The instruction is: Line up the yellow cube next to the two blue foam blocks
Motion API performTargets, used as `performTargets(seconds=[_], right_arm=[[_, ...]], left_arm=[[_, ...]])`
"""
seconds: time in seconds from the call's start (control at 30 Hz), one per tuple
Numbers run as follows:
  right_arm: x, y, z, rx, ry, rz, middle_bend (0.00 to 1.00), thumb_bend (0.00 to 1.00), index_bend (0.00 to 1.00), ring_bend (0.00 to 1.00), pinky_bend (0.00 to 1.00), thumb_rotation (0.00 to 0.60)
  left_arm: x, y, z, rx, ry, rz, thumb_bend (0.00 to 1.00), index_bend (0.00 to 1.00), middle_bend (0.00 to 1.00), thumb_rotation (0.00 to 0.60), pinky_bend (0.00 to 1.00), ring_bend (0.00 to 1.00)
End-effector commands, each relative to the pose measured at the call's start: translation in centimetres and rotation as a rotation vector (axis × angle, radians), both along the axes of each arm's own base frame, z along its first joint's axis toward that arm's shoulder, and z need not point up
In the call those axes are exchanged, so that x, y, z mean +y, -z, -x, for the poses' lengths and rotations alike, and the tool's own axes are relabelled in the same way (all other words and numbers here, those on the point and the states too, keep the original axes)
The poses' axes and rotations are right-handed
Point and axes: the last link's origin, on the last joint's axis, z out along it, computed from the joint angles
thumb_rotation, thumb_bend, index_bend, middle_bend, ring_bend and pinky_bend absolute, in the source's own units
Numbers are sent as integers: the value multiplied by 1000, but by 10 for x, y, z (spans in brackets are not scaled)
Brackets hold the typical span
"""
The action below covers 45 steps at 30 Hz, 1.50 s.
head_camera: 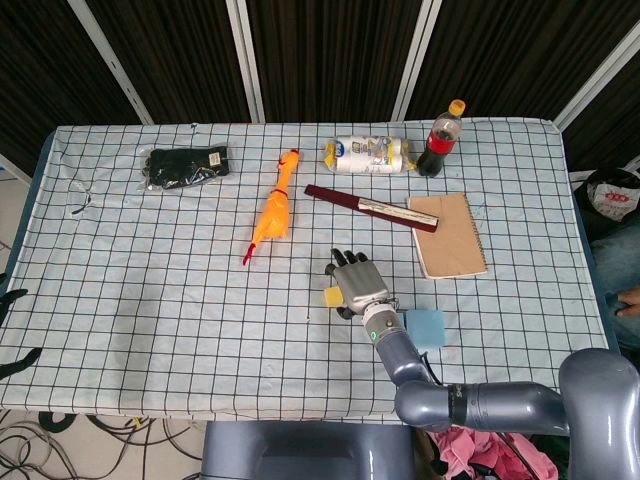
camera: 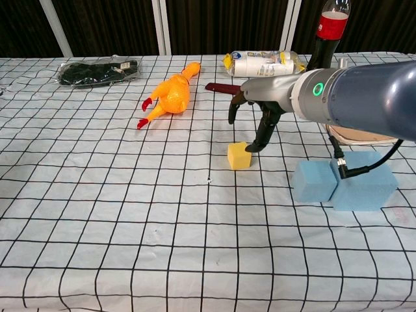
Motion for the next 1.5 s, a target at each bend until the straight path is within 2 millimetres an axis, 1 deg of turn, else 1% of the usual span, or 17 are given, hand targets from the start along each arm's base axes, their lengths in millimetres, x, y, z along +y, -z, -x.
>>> performTargets(seconds=[0.03,0.23,0.6,1.5], right_arm=[[0,10,-1,6,-2,-20,0,229,276,51,98,600],[-3,22,0,13,-8,-17,0,228,300,51,98,600],[-5,34,7,19,-17,4,0,229,335,51,98,600],[-12,42,10,-6,-18,36,0,245,405,52,98,600]], left_arm=[[0,0,0,1,-1,-1,34,228,57,600,0,0],[0,0,0,1,-1,0,34,228,57,600,0,0],[0,0,0,1,0,-1,34,228,57,600,0,0],[0,0,1,5,-3,-5,34,228,57,600,0,0]])
